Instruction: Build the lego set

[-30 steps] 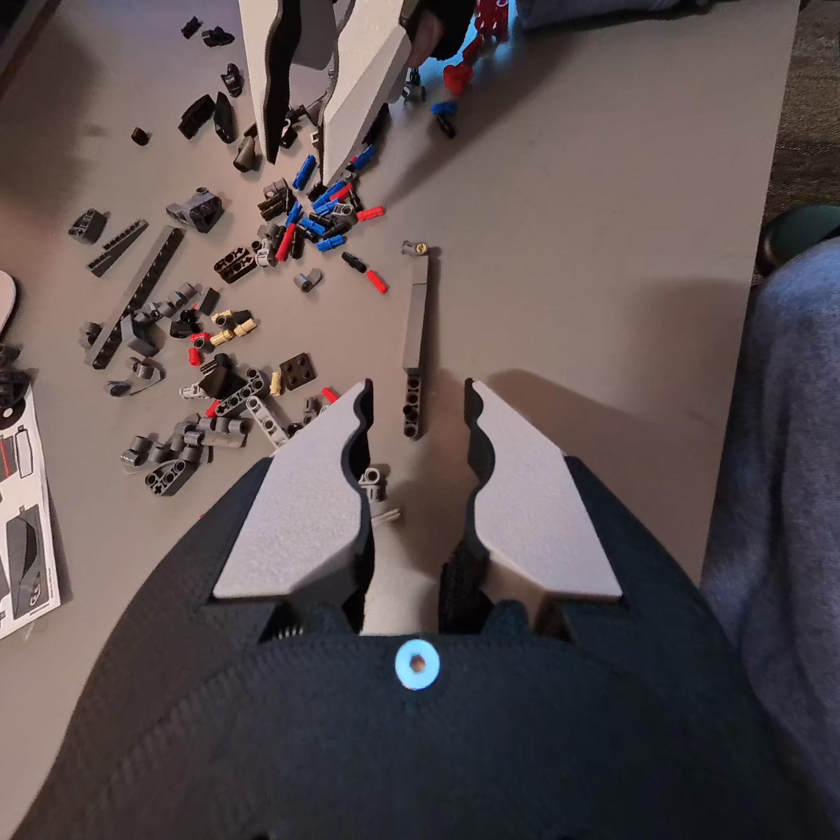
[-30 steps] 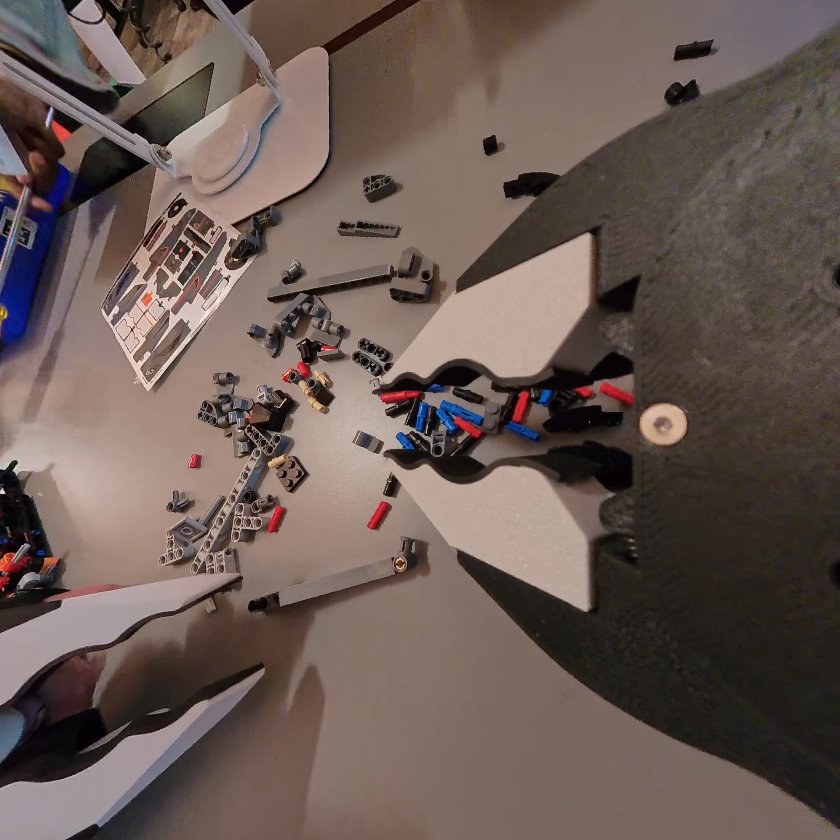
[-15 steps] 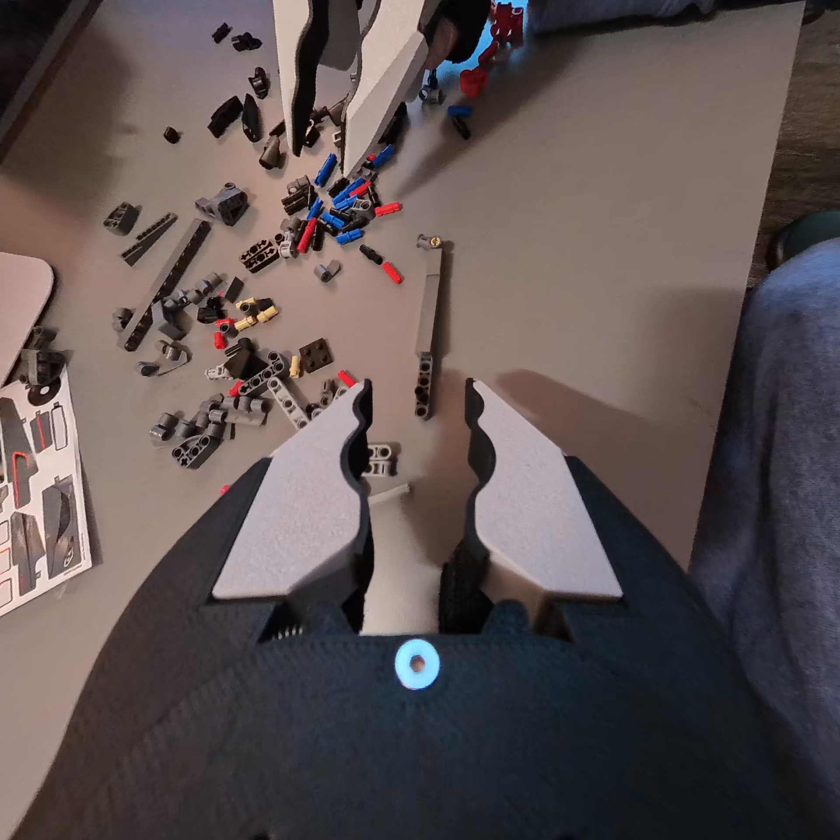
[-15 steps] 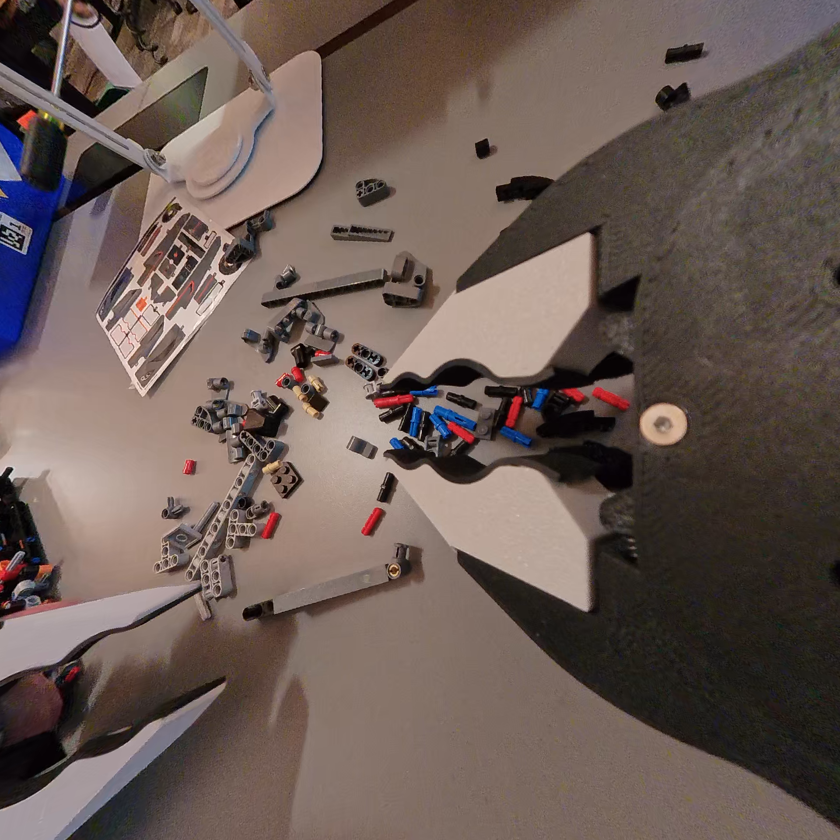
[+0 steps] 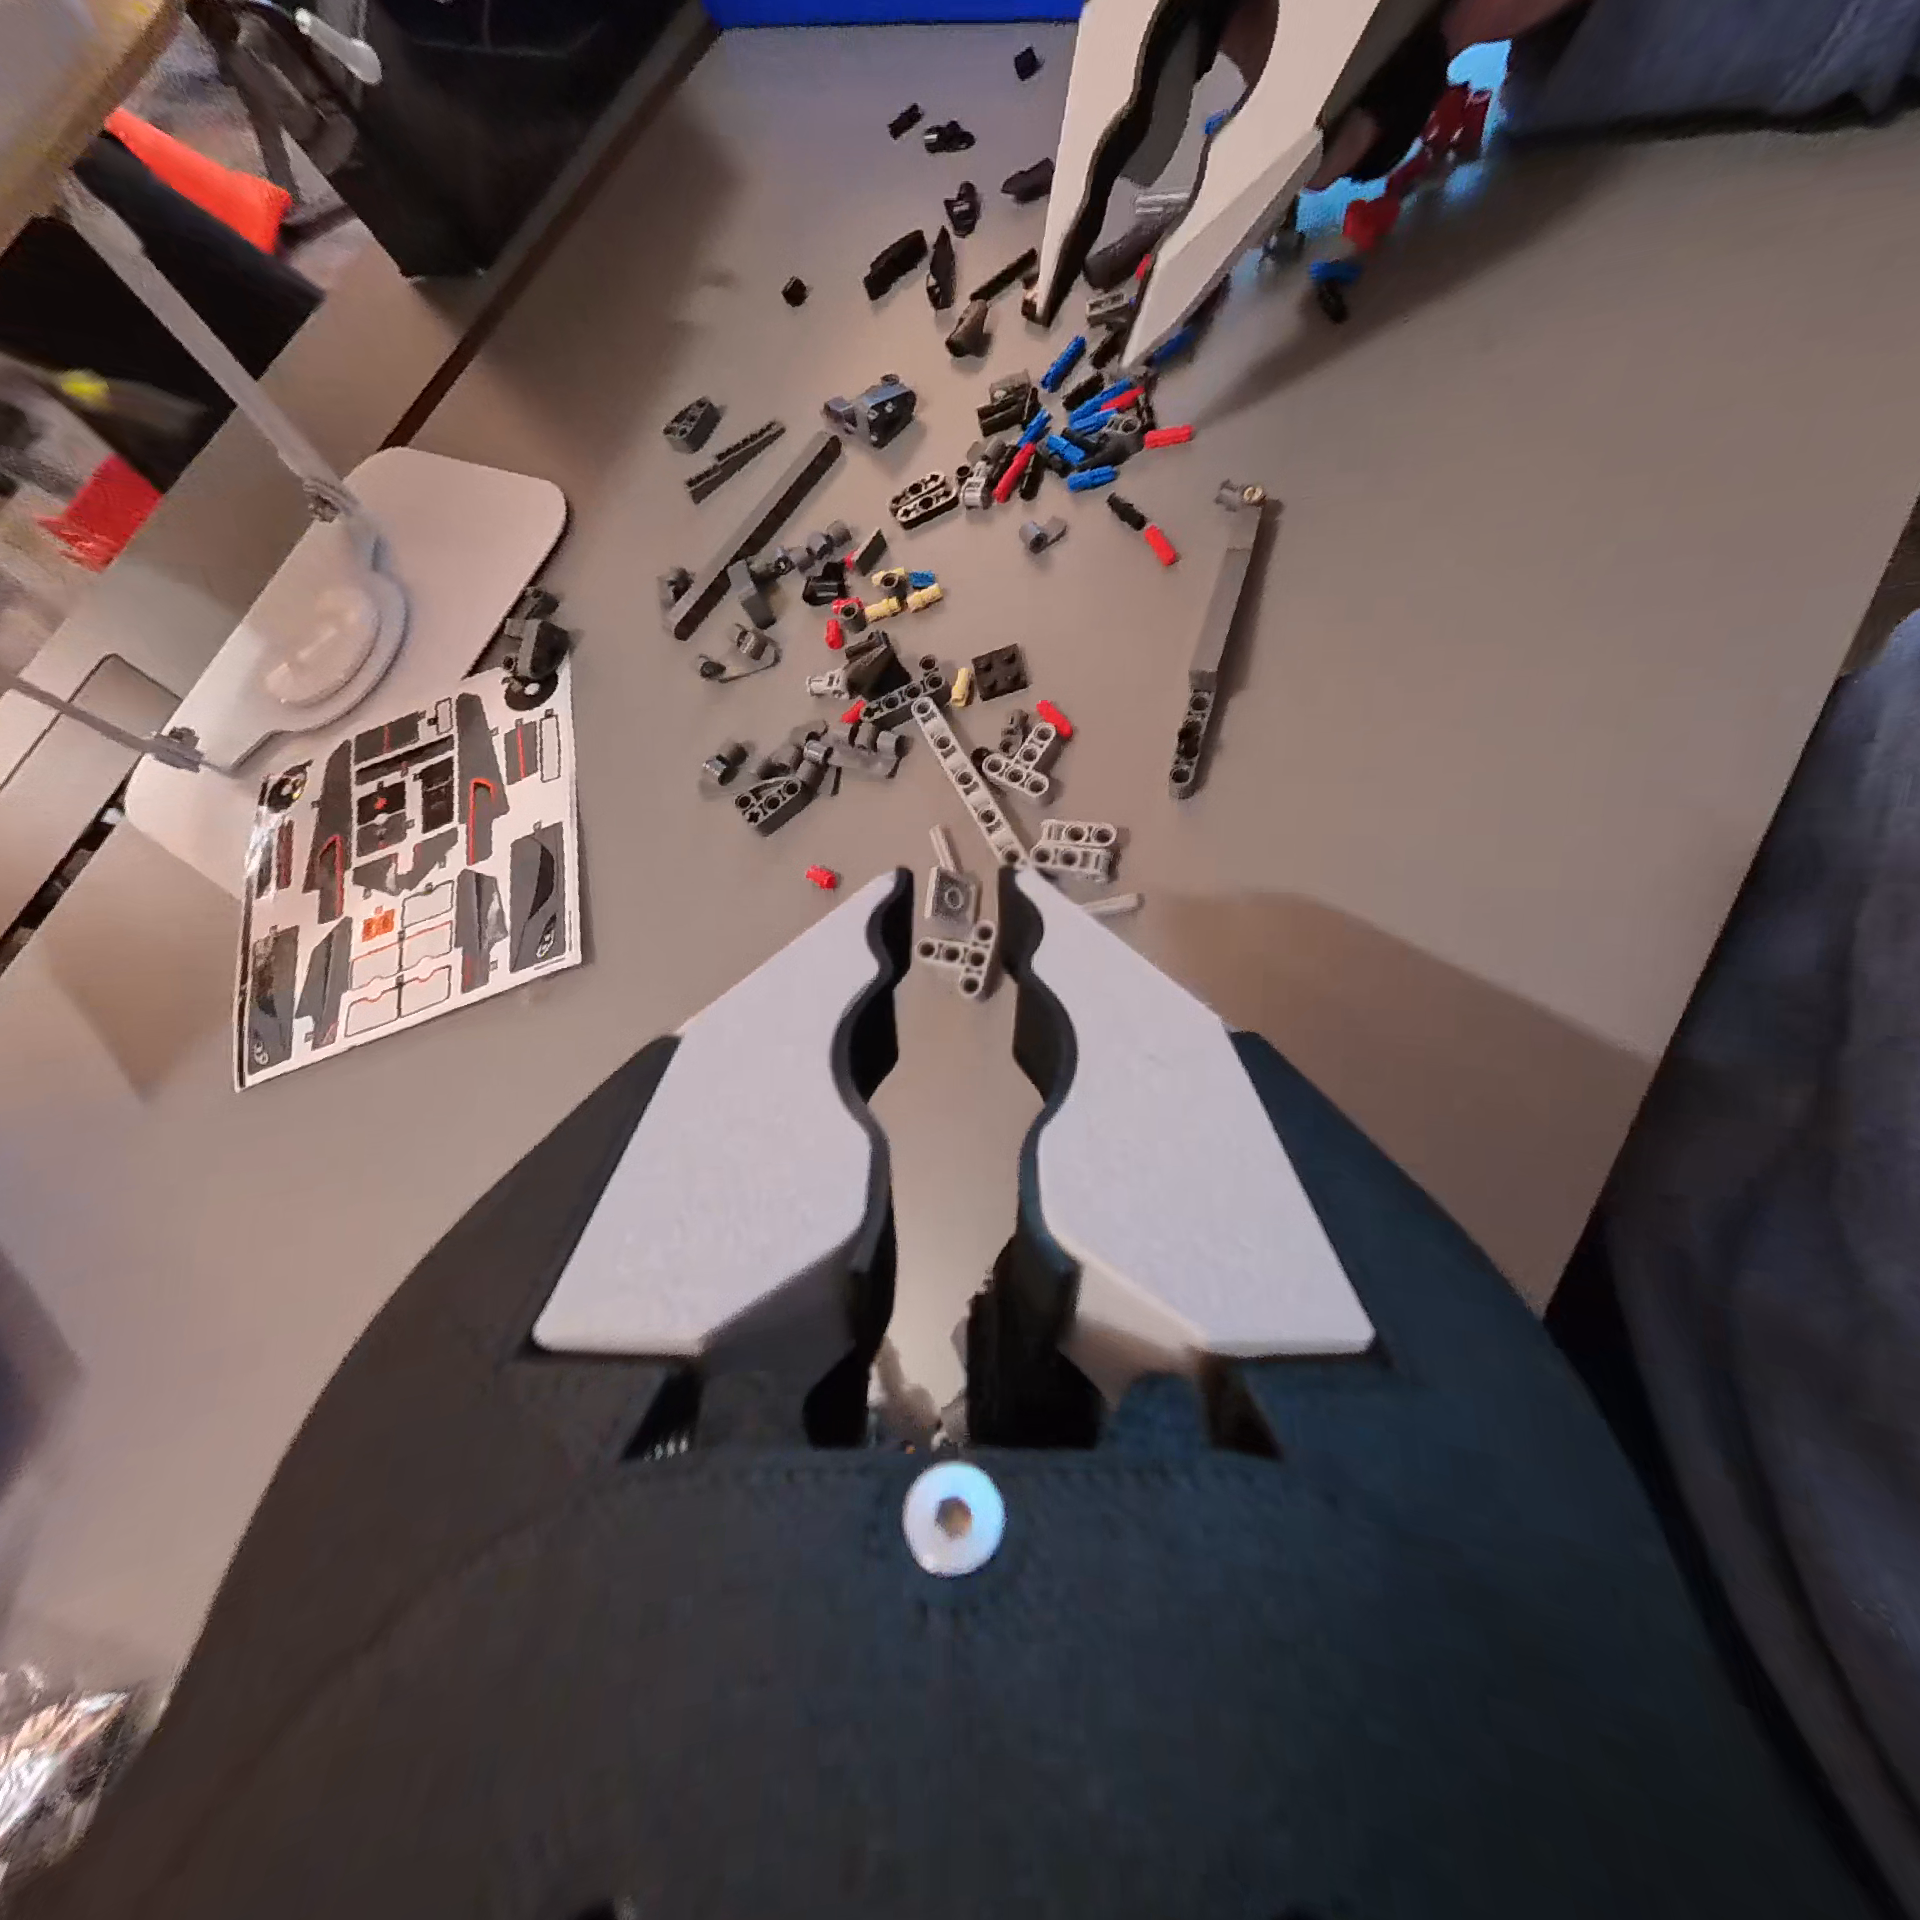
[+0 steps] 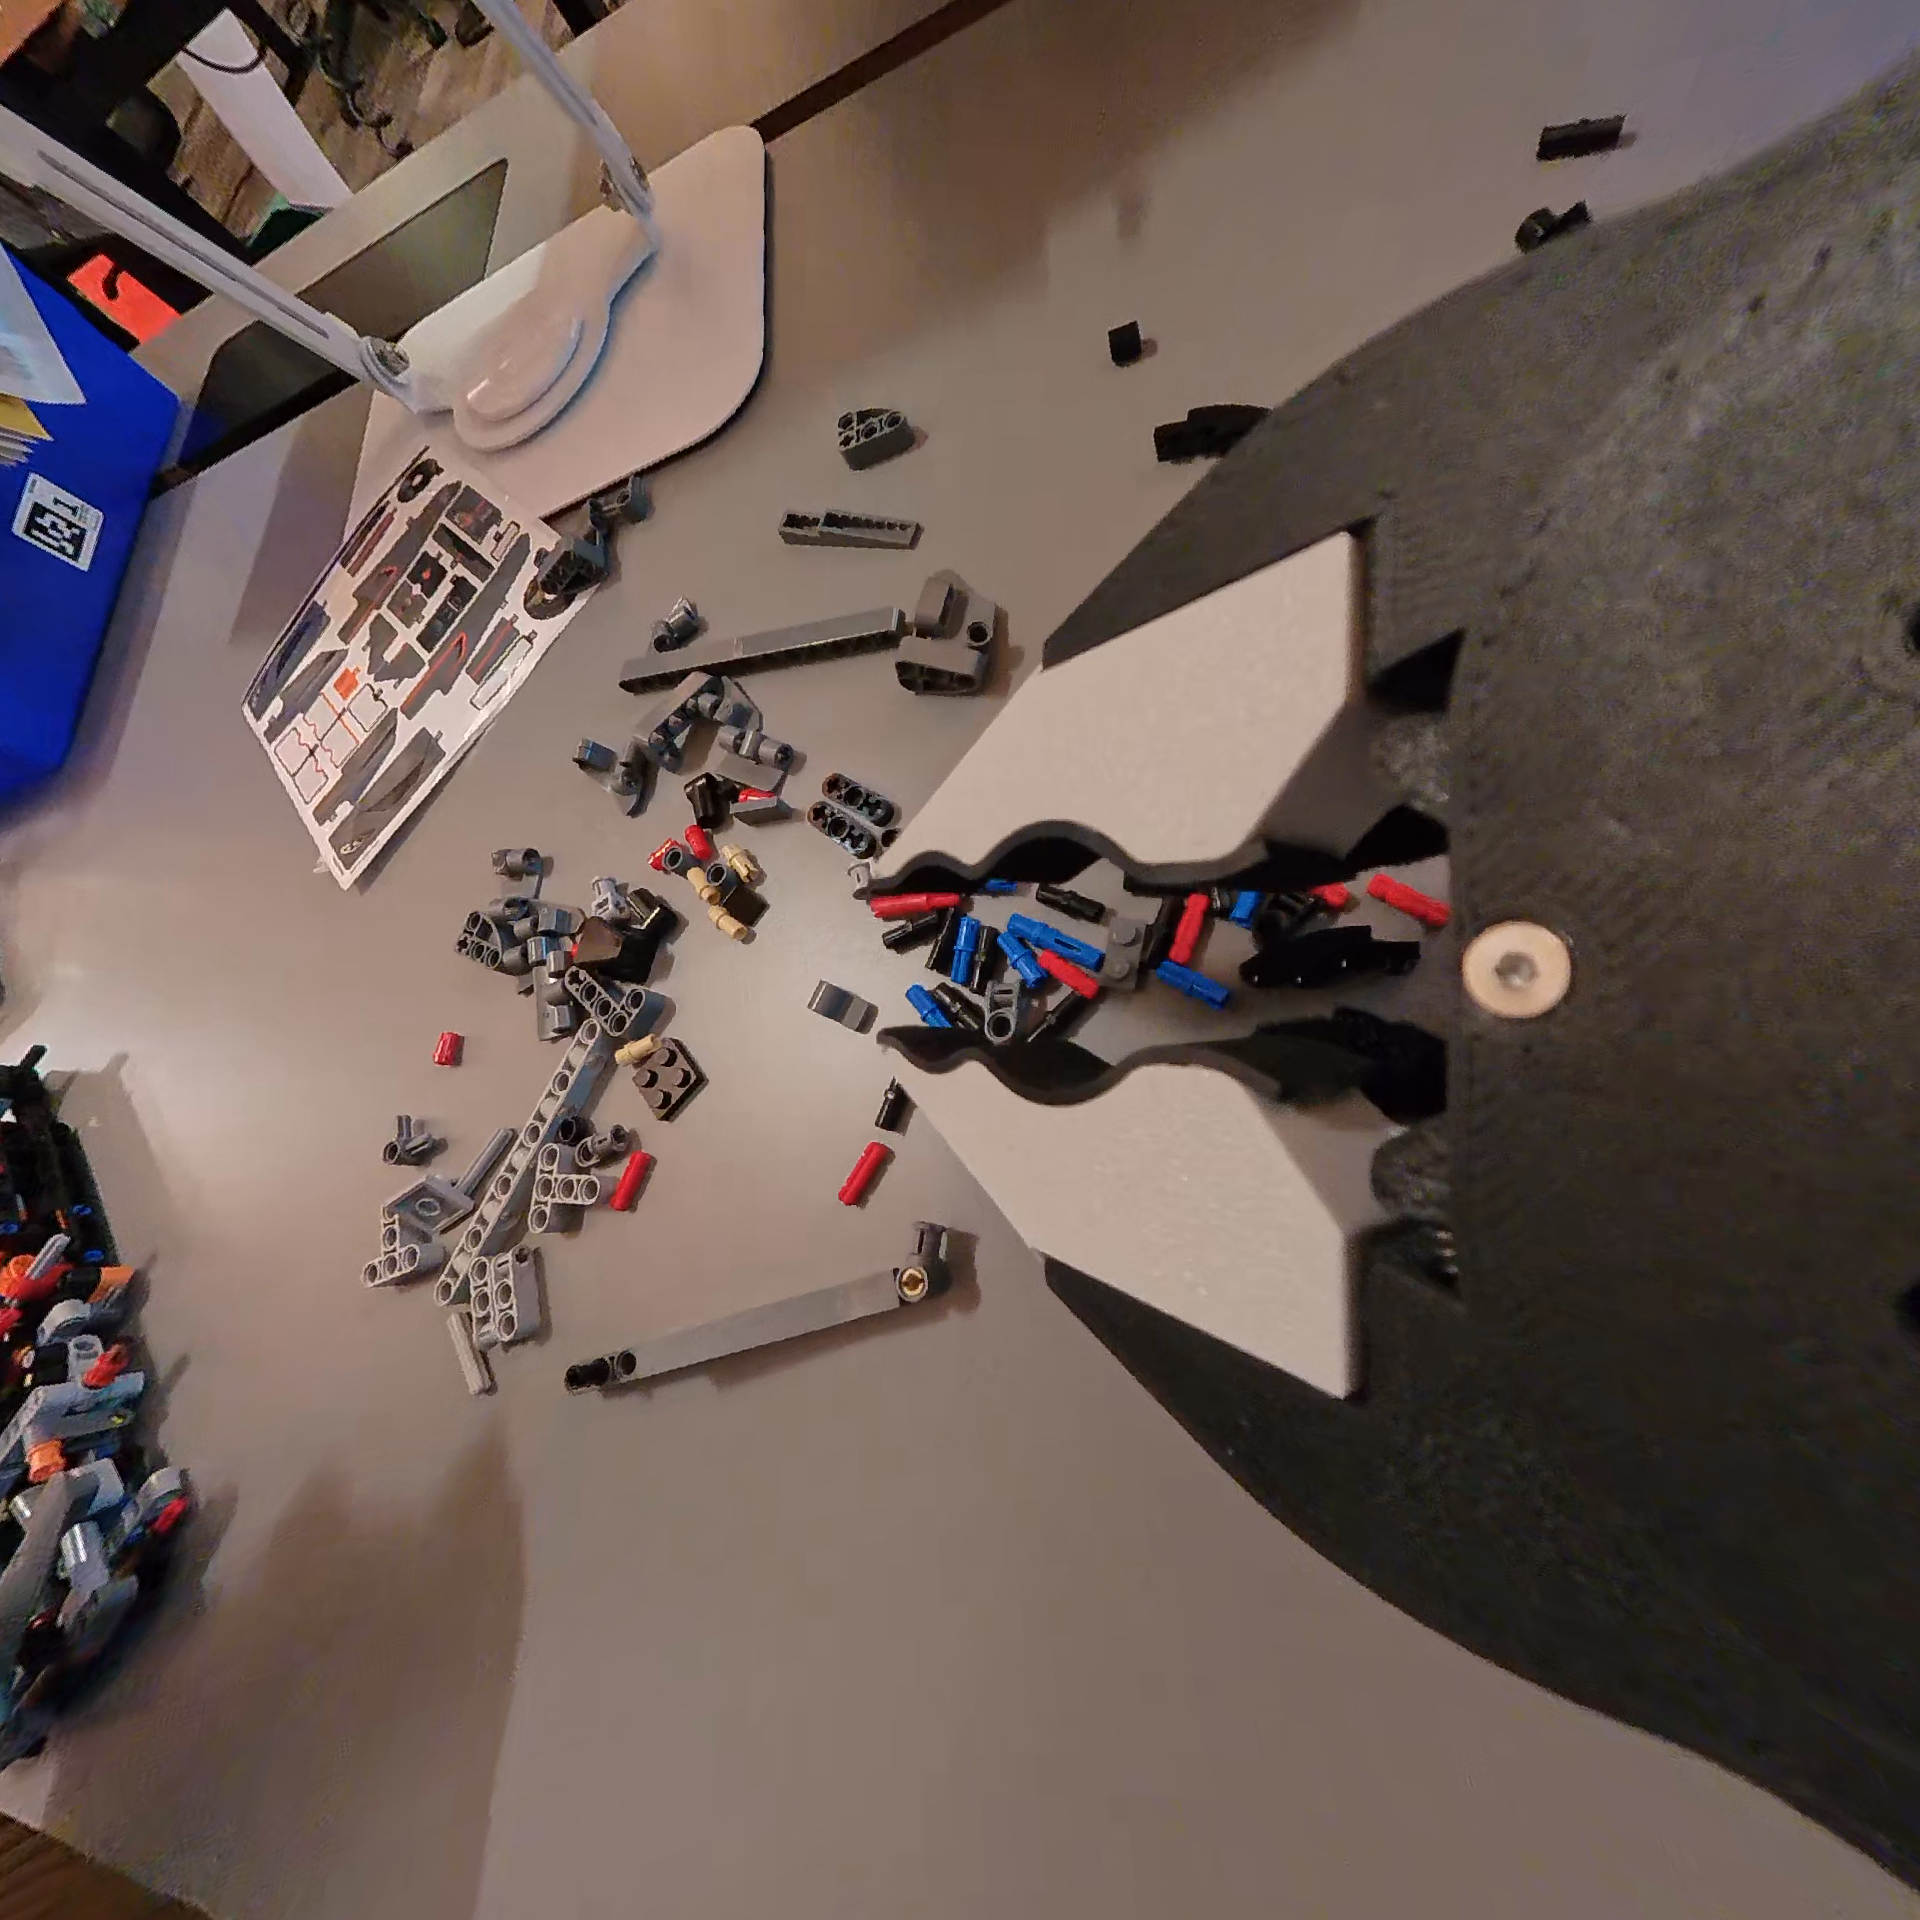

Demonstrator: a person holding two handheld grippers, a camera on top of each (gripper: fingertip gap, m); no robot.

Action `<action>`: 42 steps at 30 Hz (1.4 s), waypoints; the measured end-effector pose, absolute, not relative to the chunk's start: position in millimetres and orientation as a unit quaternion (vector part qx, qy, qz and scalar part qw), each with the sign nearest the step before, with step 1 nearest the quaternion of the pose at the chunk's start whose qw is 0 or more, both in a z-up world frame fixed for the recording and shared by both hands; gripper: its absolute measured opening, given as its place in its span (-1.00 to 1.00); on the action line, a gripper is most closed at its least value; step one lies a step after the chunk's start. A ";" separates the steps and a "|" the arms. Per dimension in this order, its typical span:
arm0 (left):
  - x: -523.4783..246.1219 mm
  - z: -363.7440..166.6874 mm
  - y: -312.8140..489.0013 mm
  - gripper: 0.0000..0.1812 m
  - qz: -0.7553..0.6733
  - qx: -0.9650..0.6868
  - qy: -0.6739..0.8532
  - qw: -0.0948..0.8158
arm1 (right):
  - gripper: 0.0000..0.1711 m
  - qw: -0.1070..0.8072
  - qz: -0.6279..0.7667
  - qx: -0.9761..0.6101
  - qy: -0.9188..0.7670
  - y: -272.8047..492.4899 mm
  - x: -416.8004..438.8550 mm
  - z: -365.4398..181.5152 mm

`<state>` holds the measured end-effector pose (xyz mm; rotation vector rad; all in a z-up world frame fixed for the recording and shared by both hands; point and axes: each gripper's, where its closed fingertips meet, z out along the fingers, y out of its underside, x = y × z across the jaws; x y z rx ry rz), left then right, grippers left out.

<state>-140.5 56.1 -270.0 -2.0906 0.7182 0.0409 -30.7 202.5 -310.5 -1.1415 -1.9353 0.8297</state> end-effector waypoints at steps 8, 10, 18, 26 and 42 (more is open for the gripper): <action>-170.7 -257.3 53.6 -0.87 0.055 -0.846 0.262 0.461 | -0.74 0.370 0.317 -0.439 -0.755 200.8 -30.2 -308.2; -183.3 -252.1 50.2 -0.85 0.061 -0.849 0.245 0.464 | -0.74 0.370 0.315 -0.437 -0.757 199.7 -30.4 -308.1; -228.3 -246.6 30.9 -0.79 0.114 -0.861 0.197 0.456 | -0.71 0.369 0.313 -0.425 -0.765 190.7 -30.8 -307.3; -274.9 -250.0 -0.4 -0.84 0.160 -0.872 0.145 0.438 | -0.67 0.365 0.304 -0.414 -0.777 183.4 -30.7 -309.0; -368.1 -259.4 -31.0 -0.62 0.217 -0.877 0.088 0.420 | -0.67 0.291 0.317 -0.373 -0.822 137.8 -30.3 -331.2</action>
